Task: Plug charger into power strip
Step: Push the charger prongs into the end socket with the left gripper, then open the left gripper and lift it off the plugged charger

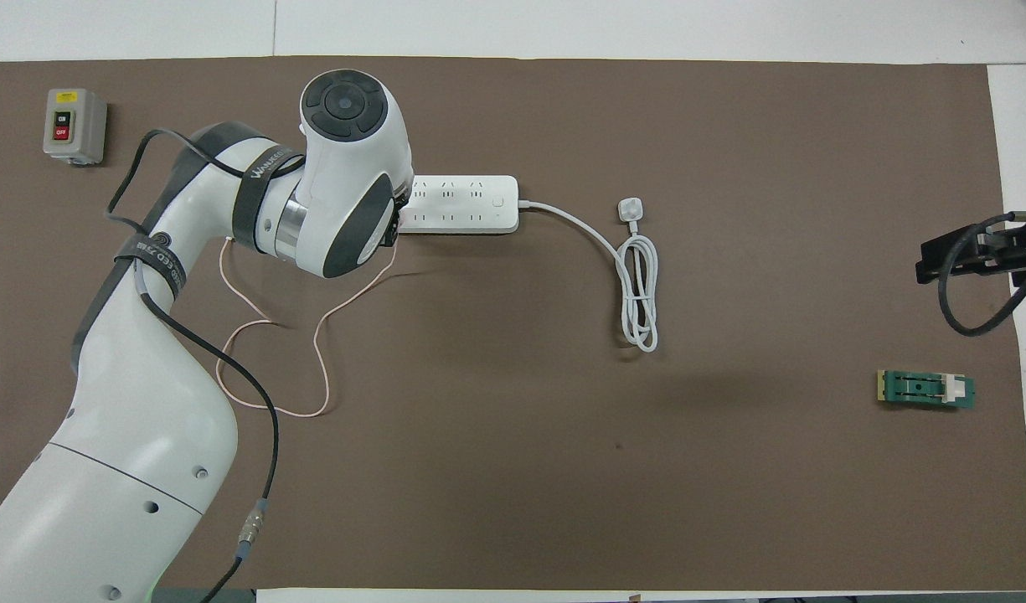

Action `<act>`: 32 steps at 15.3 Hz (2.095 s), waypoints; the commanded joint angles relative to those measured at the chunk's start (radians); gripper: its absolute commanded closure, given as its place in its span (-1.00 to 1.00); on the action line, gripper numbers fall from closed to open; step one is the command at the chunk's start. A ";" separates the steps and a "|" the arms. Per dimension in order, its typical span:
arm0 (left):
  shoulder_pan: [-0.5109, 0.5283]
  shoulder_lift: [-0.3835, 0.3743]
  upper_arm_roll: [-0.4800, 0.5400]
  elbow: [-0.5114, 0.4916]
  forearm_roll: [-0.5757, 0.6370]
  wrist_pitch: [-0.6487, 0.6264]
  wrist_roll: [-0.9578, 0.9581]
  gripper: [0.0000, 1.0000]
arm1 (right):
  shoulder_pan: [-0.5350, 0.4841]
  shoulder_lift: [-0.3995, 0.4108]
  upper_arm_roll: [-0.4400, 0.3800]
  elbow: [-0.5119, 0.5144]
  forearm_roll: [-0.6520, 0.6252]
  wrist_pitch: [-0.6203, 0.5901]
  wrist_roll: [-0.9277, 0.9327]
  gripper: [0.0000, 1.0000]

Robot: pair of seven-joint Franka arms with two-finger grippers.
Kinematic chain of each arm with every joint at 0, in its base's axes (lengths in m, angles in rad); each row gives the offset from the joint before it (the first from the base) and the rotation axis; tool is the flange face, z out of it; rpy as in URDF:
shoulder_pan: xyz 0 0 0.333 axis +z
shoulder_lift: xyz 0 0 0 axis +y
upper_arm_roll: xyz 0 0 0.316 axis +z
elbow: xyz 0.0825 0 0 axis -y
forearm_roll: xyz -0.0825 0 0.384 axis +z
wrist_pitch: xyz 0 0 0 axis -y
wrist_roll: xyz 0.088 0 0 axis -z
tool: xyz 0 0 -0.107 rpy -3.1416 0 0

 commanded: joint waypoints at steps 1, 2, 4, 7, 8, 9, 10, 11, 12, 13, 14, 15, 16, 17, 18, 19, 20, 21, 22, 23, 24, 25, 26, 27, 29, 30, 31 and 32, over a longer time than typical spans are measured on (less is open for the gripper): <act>-0.004 0.049 0.006 0.011 0.018 0.008 0.008 1.00 | 0.000 -0.011 -0.003 0.000 0.002 -0.014 -0.019 -1.00; -0.004 0.049 0.006 0.010 0.016 0.025 0.008 1.00 | -0.001 -0.011 -0.003 0.000 0.002 -0.014 -0.017 -1.00; -0.007 0.049 0.006 -0.009 0.018 0.054 0.008 1.00 | -0.001 -0.011 -0.003 0.000 0.002 -0.014 -0.019 -1.00; -0.006 0.051 0.006 -0.026 0.019 0.088 0.009 1.00 | -0.001 -0.011 -0.003 0.000 0.002 -0.014 -0.019 -1.00; -0.006 0.052 0.006 -0.027 0.021 0.097 0.009 1.00 | -0.001 -0.011 -0.003 0.000 0.002 -0.014 -0.017 -1.00; -0.006 0.058 0.006 -0.027 0.021 0.105 0.011 1.00 | 0.000 -0.011 -0.003 0.000 0.002 -0.014 -0.019 -1.00; -0.004 0.061 0.006 -0.026 0.022 0.105 0.011 1.00 | 0.000 -0.011 -0.003 0.000 0.002 -0.014 -0.019 -1.00; -0.003 0.058 0.006 -0.023 0.022 0.097 0.031 1.00 | -0.001 -0.011 -0.003 0.000 0.002 -0.014 -0.019 -1.00; -0.003 0.052 0.006 -0.018 0.019 0.091 0.064 1.00 | 0.000 -0.011 -0.003 0.000 0.002 -0.014 -0.019 -1.00; -0.001 0.043 0.006 -0.016 0.013 0.088 0.087 1.00 | 0.000 -0.011 -0.003 0.000 0.002 -0.014 -0.019 -1.00; 0.002 0.023 0.006 -0.015 0.013 0.070 0.092 0.08 | -0.001 -0.011 -0.003 0.000 0.002 -0.014 -0.019 -1.00; 0.003 0.005 0.008 -0.012 0.012 0.033 0.115 -0.18 | 0.000 -0.011 -0.003 0.000 0.002 -0.014 -0.019 -1.00; 0.014 -0.015 0.008 -0.003 0.006 -0.001 0.150 -0.58 | -0.001 -0.011 -0.003 0.000 0.002 -0.014 -0.019 -1.00; 0.023 -0.035 0.008 0.008 -0.010 -0.039 0.170 -0.98 | 0.000 -0.011 -0.003 0.000 0.002 -0.014 -0.019 -1.00; 0.026 -0.055 0.010 0.017 -0.028 -0.081 0.183 -1.00 | -0.001 -0.011 -0.003 0.000 0.002 -0.014 -0.019 -1.00; 0.028 -0.070 0.014 0.031 -0.037 -0.117 0.198 -1.00 | -0.001 -0.011 -0.003 0.000 0.002 -0.014 -0.019 -1.00; 0.036 -0.092 0.014 0.043 -0.037 -0.151 0.218 -1.00 | -0.001 -0.011 -0.003 0.000 0.002 -0.014 -0.019 -1.00; 0.054 -0.113 0.011 0.045 -0.039 -0.179 0.247 -1.00 | -0.001 -0.011 -0.003 0.000 0.002 -0.014 -0.019 -1.00; 0.069 -0.138 0.008 0.045 -0.037 -0.197 0.285 -1.00 | -0.001 -0.011 -0.003 0.000 0.002 -0.014 -0.019 -1.00; 0.082 -0.164 0.008 0.045 -0.037 -0.214 0.343 -1.00 | -0.001 -0.011 -0.003 0.000 0.002 -0.014 -0.019 -1.00; 0.097 -0.188 0.011 0.045 -0.037 -0.237 0.415 -1.00 | -0.001 -0.011 -0.003 0.000 0.002 -0.014 -0.017 -1.00; 0.117 -0.208 0.010 0.045 -0.037 -0.265 0.489 -1.00 | 0.000 -0.011 -0.003 0.000 0.002 -0.014 -0.019 -1.00; 0.144 -0.239 0.011 0.045 -0.036 -0.298 0.596 -1.00 | -0.001 -0.011 -0.003 0.000 0.002 -0.014 -0.019 -1.00; 0.178 -0.270 0.011 0.045 -0.037 -0.326 0.718 -1.00 | 0.000 -0.011 -0.003 0.000 0.002 -0.014 -0.019 -1.00; 0.258 -0.319 0.011 0.045 -0.037 -0.354 0.947 -1.00 | 0.000 -0.011 -0.003 0.000 0.002 -0.014 -0.019 -1.00; 0.298 -0.346 0.011 0.045 -0.036 -0.359 1.073 -1.00 | 0.000 -0.011 -0.003 0.000 0.002 -0.014 -0.019 -1.00; 0.327 -0.363 0.011 0.045 -0.036 -0.369 1.159 -1.00 | -0.001 -0.011 -0.003 0.000 0.002 -0.014 -0.019 -1.00; 0.353 -0.382 0.013 0.045 -0.033 -0.388 1.253 -1.00 | 0.000 -0.011 -0.003 0.000 0.002 -0.014 -0.019 -1.00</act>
